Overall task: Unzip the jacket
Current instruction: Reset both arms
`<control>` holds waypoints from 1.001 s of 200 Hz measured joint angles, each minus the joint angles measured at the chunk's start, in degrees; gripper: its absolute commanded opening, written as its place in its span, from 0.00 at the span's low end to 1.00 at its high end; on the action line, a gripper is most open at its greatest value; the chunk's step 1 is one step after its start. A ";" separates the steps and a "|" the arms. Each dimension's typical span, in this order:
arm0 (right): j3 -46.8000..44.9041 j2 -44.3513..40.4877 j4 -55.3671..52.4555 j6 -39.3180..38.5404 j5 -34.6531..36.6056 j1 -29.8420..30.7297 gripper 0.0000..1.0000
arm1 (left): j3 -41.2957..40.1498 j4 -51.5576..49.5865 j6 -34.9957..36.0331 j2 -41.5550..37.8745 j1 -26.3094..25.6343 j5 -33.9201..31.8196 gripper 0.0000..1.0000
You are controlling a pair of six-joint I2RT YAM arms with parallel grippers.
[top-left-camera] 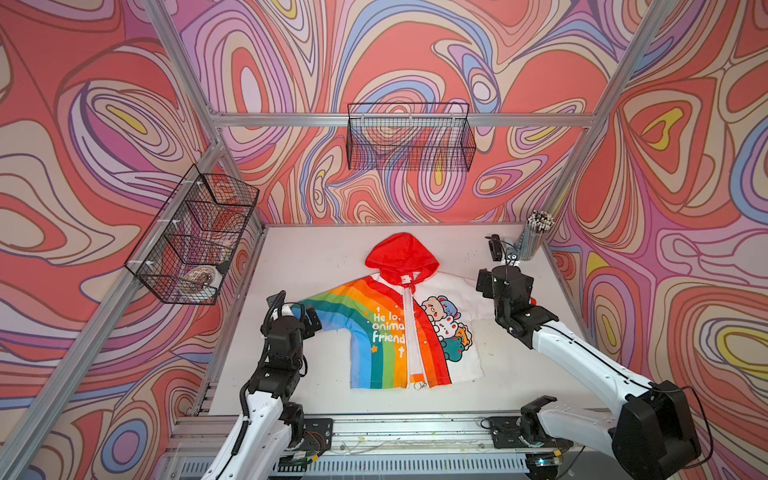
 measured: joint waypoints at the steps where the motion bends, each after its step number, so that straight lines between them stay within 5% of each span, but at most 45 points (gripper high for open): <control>1: 0.00 0.04 0.07 -0.07 -0.24 -0.02 0.93 | 0.00 0.15 0.07 0.11 0.00 -0.04 1.00; 51: -0.13 4.07 3.61 -1.31 -14.60 -6.75 0.90 | -1.51 11.85 5.66 10.73 0.00 -2.47 1.00; 128: -3.37 17.64 16.55 -1.29 -8.20 -13.94 0.93 | -4.98 29.00 15.93 27.30 -0.02 2.62 1.00; 200: -8.28 24.87 34.71 -5.27 -16.39 -17.22 0.92 | -2.08 38.21 17.59 36.57 3.23 11.76 1.00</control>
